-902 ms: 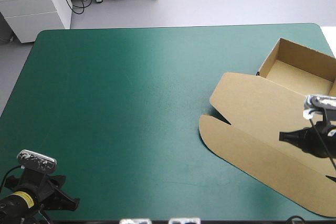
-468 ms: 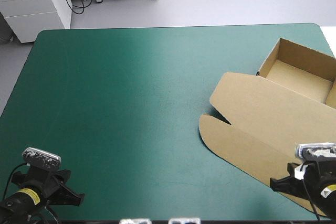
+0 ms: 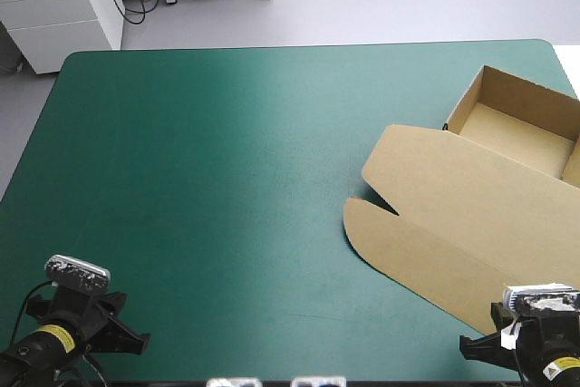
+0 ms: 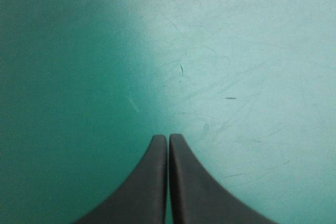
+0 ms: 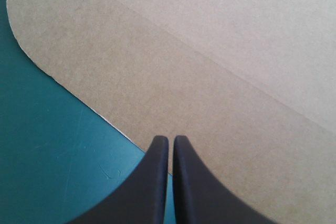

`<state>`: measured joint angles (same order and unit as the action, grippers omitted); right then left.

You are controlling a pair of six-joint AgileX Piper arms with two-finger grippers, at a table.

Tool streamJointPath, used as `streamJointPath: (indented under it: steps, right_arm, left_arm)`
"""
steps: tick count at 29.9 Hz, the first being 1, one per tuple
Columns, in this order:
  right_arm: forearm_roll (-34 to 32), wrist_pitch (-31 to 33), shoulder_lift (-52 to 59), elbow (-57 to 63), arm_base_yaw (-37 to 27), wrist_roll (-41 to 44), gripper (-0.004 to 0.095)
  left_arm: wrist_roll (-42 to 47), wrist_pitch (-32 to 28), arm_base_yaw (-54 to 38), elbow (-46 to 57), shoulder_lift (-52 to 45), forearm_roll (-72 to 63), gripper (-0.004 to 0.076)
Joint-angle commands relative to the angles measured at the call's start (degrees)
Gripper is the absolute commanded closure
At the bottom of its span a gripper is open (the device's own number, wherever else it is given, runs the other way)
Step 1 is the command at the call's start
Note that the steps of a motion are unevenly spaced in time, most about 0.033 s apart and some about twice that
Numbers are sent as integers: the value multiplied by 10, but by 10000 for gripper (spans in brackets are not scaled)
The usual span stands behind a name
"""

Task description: Fold the box

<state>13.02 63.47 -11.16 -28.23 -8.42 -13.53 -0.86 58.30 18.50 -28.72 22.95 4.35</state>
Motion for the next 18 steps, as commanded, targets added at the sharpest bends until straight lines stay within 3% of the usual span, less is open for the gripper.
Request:
streamJointPath:
  steps: [1,9,18]
  right_arm:
    - [12,-43,-4,-10,2,-1,887]
    - [14,-43,-4,-10,2,-1,886]
    - [14,-43,-4,-10,2,1,886]
  left_arm:
    - [15,-24,2,-13,6,-3,731]
    - [18,29,2,-13,6,-1,731]
    - [18,30,2,-13,6,-1,731]
